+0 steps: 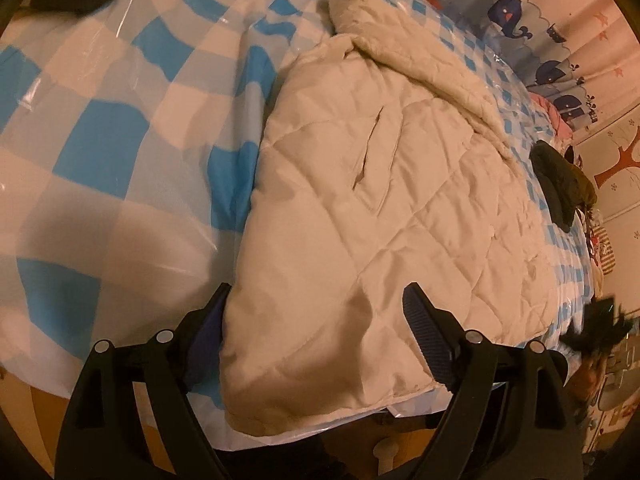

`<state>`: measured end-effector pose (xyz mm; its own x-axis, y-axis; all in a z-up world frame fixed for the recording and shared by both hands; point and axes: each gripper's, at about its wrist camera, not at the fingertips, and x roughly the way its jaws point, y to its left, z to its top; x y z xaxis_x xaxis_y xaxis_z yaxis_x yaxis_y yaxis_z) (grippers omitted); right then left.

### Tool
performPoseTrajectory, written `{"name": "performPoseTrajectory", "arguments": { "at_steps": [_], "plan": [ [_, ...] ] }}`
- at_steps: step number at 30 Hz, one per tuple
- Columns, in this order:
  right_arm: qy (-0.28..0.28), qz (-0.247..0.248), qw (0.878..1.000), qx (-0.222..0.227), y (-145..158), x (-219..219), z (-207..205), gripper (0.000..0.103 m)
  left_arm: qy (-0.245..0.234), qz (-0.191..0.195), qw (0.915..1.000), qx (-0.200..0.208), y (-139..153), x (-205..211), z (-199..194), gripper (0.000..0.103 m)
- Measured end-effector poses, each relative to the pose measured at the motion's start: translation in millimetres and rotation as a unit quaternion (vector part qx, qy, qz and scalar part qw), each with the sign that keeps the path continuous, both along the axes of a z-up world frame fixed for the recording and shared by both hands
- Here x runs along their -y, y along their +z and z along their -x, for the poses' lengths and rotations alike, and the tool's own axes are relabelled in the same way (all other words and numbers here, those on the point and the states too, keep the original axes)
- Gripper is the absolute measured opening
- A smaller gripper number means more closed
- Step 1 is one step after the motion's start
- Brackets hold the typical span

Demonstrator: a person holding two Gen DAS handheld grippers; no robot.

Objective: Fold large clothes
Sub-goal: 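Smooth the folded jacket edge with the left tool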

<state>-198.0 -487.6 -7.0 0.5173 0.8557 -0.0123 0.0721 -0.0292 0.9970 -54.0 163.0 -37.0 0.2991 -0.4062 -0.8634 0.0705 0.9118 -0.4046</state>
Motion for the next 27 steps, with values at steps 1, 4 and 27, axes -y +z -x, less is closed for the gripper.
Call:
{"name": "performPoseTrajectory", "arguments": {
  "at_steps": [1,4,27],
  "plan": [
    [-0.023,-0.013,1.000,-0.007,-6,-1,13,0.096,-0.003,-0.005,1.0000,0.000,-1,1,2,0.081],
    [-0.093,-0.035,0.994,-0.036,-29,-2,56,0.096,-0.015,-0.019,0.9997,0.002,-1,8,5,0.082],
    [-0.194,0.201,0.955,-0.095,-3,60,58,0.096,0.003,0.028,0.9994,-0.018,-9,-19,20,0.083]
  ]
}}
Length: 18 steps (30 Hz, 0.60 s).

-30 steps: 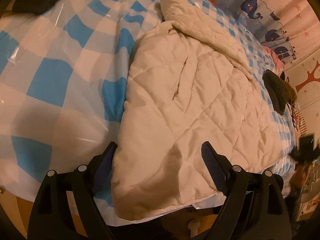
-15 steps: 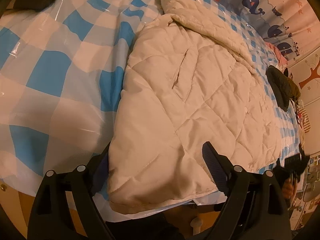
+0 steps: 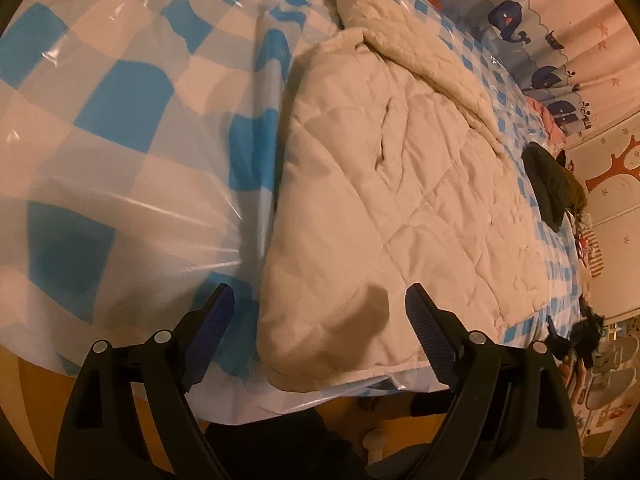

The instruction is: Fold large clothes

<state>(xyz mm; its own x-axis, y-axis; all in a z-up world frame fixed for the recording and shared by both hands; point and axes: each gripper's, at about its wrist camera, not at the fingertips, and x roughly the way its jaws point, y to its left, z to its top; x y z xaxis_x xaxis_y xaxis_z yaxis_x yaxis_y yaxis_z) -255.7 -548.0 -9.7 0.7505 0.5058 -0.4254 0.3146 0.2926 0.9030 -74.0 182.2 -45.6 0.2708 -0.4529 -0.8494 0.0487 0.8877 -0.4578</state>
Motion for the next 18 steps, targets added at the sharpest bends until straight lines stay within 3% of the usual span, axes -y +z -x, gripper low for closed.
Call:
{"name": "performPoseTrajectory", "arguments": {
  "at_steps": [5,9,13,17,18],
  "plan": [
    [0.078,0.004,0.997,-0.028,-12,-17,-42,0.096,0.010,0.047,0.9988,-0.011,-3,2,6,0.083],
    [0.092,-0.003,0.995,-0.039,-16,-24,-50,0.096,0.026,0.095,0.9949,-0.021,-5,-7,11,0.084],
    [0.086,-0.020,0.995,-0.039,-19,-24,-55,0.097,0.054,0.063,0.9964,-0.014,-6,-14,7,0.084],
    [0.121,-0.038,0.992,-0.024,-10,-35,-71,0.097,0.020,0.081,0.9958,-0.037,-14,2,-1,0.083],
    [0.128,-0.066,0.990,0.003,-5,-37,-74,0.097,0.010,0.092,0.9956,-0.015,0,10,3,0.084]
  ]
}}
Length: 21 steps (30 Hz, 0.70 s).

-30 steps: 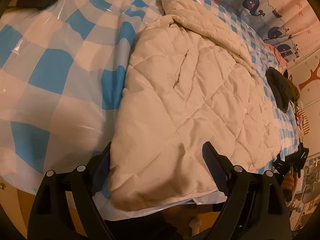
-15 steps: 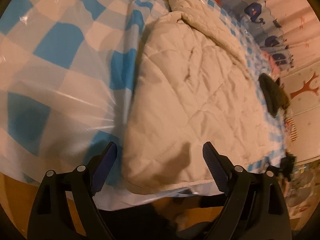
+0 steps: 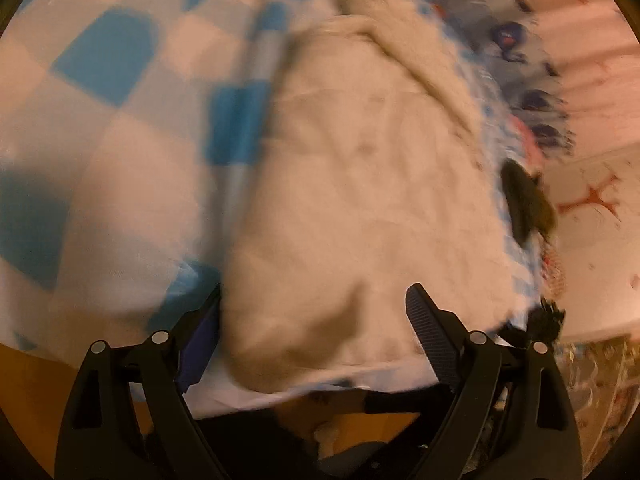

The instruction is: Fold large clothes

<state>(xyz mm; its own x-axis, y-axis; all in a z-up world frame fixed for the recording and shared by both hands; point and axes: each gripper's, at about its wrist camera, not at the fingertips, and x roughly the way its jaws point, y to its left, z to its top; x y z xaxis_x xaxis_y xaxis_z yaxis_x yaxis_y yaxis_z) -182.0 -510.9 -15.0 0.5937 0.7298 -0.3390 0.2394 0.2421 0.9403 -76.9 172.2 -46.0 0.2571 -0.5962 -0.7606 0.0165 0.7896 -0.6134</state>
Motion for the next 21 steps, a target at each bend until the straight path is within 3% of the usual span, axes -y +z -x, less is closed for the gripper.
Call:
{"name": "performPoseTrajectory", "arguments": {
  "at_steps": [1,3,5,6,9,14,16,18,19,20,21],
  "plan": [
    [0.002,-0.016,1.000,0.017,5,0,-1,0.097,-0.006,0.005,0.9997,0.022,12,4,3,0.084],
    [0.003,0.006,1.000,0.023,15,2,-3,0.097,-0.016,0.006,0.9985,0.051,33,8,6,0.084],
    [0.014,0.018,1.000,0.000,9,3,-5,0.097,-0.022,0.010,0.9992,0.032,27,4,0,0.084],
    [0.019,0.020,0.999,-0.016,4,3,-5,0.097,-0.009,-0.006,0.9996,0.025,25,-2,-2,0.084],
    [0.035,0.019,0.998,-0.043,-11,1,-5,0.097,0.020,-0.016,0.9992,0.031,33,-19,3,0.084],
    [0.072,0.031,0.996,-0.048,-13,-11,-22,0.097,-0.033,-0.073,0.9968,0.002,24,5,2,0.084],
    [0.085,0.018,0.996,-0.031,-8,-17,-28,0.097,-0.042,-0.052,0.9978,0.002,24,11,1,0.084],
    [0.060,-0.019,0.998,0.010,1,-12,-28,0.097,-0.046,-0.048,0.9975,0.024,34,19,4,0.084],
    [0.049,-0.007,0.999,0.007,3,-9,-27,0.097,-0.049,-0.044,0.9973,0.033,37,19,7,0.084],
    [0.024,0.057,0.998,-0.008,12,-4,-21,0.097,-0.055,-0.042,0.9969,0.036,39,21,6,0.084],
    [-0.004,0.144,0.990,-0.013,25,-3,-12,0.097,-0.059,-0.042,0.9968,0.034,37,16,7,0.084]
  ]
}}
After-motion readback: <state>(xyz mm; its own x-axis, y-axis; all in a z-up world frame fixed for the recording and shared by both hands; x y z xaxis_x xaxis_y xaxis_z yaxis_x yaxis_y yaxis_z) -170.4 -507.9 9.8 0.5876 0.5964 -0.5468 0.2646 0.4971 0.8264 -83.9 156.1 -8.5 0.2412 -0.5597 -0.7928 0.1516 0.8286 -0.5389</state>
